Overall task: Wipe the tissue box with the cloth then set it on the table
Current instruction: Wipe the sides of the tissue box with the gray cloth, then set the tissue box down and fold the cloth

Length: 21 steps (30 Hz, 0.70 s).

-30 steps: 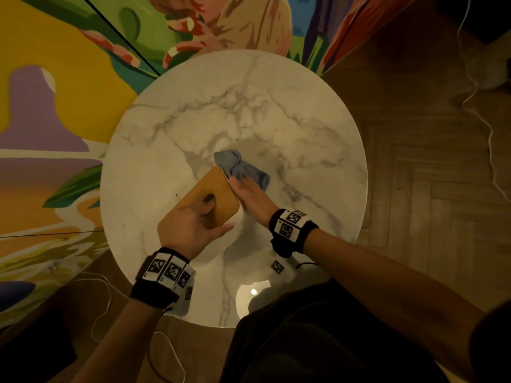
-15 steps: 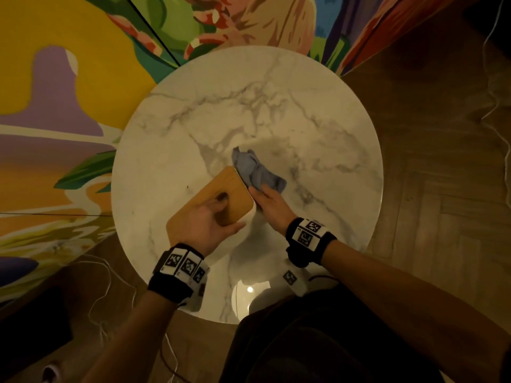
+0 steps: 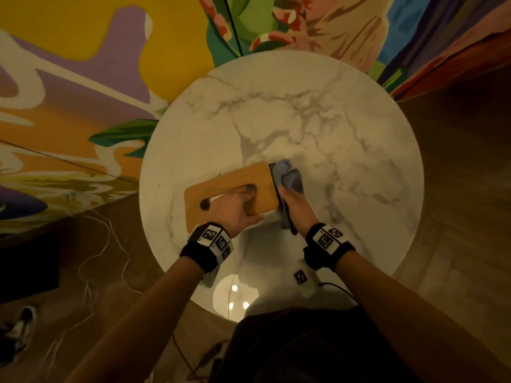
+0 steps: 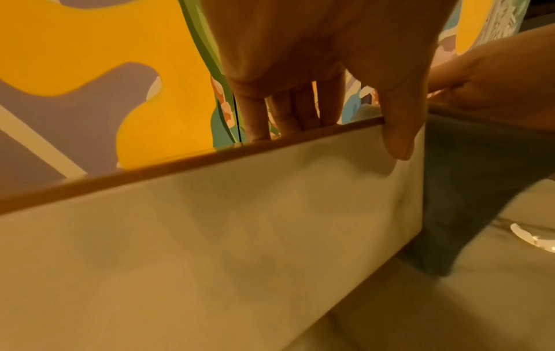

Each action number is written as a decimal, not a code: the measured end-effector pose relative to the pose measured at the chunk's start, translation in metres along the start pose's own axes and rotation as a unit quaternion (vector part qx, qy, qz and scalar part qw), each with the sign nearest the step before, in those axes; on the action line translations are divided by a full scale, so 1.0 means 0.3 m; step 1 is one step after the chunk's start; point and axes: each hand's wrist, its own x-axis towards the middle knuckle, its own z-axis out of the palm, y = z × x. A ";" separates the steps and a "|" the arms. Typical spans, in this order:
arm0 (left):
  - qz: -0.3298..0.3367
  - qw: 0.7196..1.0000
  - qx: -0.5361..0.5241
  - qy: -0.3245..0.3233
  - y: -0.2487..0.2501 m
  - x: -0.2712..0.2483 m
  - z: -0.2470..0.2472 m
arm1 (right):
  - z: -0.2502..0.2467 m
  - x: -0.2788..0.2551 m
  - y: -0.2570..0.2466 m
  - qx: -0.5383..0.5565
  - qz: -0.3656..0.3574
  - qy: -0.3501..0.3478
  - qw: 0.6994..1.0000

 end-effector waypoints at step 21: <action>0.033 0.998 -0.044 0.007 -0.073 0.302 -0.130 | -0.063 -0.086 0.015 -0.154 0.070 0.031 0.985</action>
